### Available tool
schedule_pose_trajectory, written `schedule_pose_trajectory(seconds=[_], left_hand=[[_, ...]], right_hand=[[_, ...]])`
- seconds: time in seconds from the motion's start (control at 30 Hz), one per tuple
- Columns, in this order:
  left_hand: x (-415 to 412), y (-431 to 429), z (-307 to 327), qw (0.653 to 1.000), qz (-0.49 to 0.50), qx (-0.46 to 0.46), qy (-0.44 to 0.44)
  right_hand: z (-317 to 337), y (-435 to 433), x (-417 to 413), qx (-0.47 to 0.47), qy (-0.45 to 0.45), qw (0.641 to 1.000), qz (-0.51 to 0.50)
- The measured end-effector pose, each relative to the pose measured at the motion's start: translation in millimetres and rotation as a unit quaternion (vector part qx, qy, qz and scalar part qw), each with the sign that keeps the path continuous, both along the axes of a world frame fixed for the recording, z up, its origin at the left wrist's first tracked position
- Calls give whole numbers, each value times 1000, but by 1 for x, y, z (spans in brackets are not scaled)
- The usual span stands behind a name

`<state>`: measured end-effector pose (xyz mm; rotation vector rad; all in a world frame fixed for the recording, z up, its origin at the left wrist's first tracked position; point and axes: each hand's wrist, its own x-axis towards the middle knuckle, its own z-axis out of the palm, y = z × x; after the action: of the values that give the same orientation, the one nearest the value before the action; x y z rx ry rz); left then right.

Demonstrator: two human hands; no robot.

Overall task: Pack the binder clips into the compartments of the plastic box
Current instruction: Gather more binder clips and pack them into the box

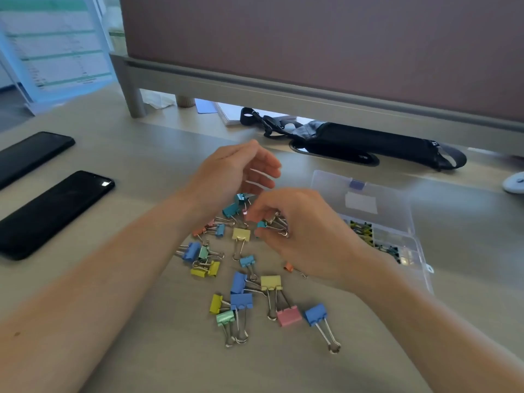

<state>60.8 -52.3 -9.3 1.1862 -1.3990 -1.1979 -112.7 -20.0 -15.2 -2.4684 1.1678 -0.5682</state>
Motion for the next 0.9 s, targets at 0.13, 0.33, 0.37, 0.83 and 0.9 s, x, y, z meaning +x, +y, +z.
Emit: schedule_pose_trajectory(seconds=[0.13, 0.33, 0.37, 0.83, 0.9], left_hand=[[0, -3, 2, 1000, 13, 3, 20], [0, -2, 2, 1000, 10, 3, -3], [0, -3, 1, 1000, 9, 2, -4], [-7, 2, 0, 997, -24, -30, -66], [-11, 7, 1, 991, -58, -68, -100]], right_hand=[[-2, 4, 23, 13, 31, 998, 50], [-9, 31, 43, -8, 48, 997, 66], [-10, 32, 44, -11, 47, 996, 69], [-8, 30, -10, -100, -37, 994, 18], [-5, 26, -51, -83, -97, 989, -78]])
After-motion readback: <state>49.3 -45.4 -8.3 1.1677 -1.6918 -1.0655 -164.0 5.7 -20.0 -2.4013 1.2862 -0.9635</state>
